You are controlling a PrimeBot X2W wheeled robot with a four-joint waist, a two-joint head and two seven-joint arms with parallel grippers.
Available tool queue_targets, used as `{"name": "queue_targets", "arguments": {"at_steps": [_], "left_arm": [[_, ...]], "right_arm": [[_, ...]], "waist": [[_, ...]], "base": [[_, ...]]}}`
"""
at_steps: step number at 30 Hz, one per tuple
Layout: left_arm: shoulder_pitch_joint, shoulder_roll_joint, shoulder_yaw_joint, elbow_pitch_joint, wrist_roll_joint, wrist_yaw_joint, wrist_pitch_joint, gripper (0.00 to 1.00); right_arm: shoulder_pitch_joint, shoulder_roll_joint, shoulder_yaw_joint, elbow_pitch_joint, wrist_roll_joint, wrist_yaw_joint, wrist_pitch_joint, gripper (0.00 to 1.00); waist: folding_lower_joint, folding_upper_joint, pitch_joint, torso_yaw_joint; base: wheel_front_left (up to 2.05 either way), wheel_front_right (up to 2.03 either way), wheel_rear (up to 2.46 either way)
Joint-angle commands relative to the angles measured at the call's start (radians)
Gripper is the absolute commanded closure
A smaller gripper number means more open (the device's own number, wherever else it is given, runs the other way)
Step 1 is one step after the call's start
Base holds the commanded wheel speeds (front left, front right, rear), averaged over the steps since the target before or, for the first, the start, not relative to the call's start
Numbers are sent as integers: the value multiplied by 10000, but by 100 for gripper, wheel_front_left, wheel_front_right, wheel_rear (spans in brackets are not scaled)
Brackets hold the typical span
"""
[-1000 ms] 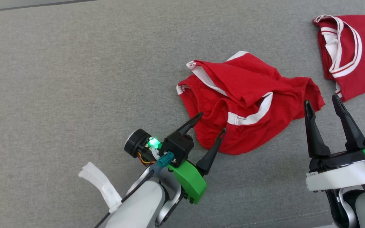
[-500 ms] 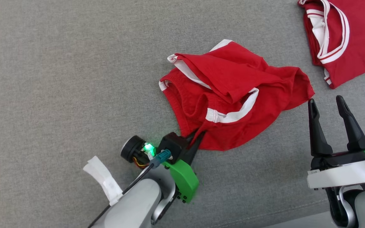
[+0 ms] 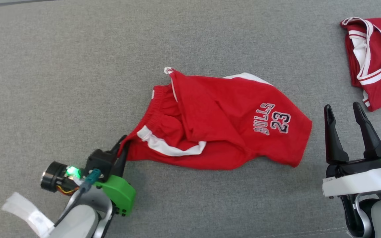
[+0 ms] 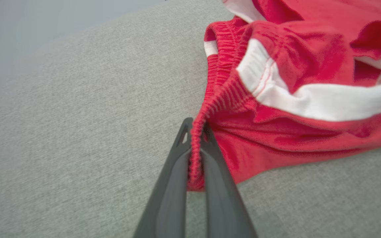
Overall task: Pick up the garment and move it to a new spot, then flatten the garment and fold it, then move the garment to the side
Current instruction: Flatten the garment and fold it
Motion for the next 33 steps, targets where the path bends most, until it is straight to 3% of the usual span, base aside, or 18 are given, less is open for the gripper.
{"name": "queue_targets", "arguments": {"at_steps": [1, 5, 6, 7, 14, 19, 33], "left_arm": [[177, 222, 270, -154, -127, 191, -14, 100], [395, 453, 792, -330, -602, 377, -105, 100], [437, 363, 922, -364, -799, 354, -213, 31], [480, 238, 1042, -401, -973, 341, -328, 0], [863, -50, 1892, -642, -1419, 999, -1446, 0], [1176, -53, 2246, -1071, -1511, 1160, -1971, 0], [1949, 542, 1960, -1366, -1722, 1105, -988, 0]], "right_arm": [[-18, 2, -10, -5, 13, 0, -45, 0], [29, -49, -10, -20, 21, 0, 3, 0], [41, -65, -10, -25, 26, 0, 15, 0], [53, -88, -5, -28, 19, 0, 23, 0], [272, -229, 93, -203, -59, 0, 217, 0], [460, -334, 174, -397, -113, 0, 428, 0], [915, -358, 316, -573, 21, 0, 704, 0]], "waist": [[0, 0, -180, 151], [0, 0, -291, 158], [0, 0, -314, 153], [0, 0, -350, 147], [0, 0, -790, 118], [0, 0, -1160, 135], [0, 0, -1821, 105]], "base": [[0, 0, 0], [0, 0, 0], [0, 0, 0], [0, 0, 0], [0, 0, 0], [0, 0, 0], [0, 0, 0]]}}
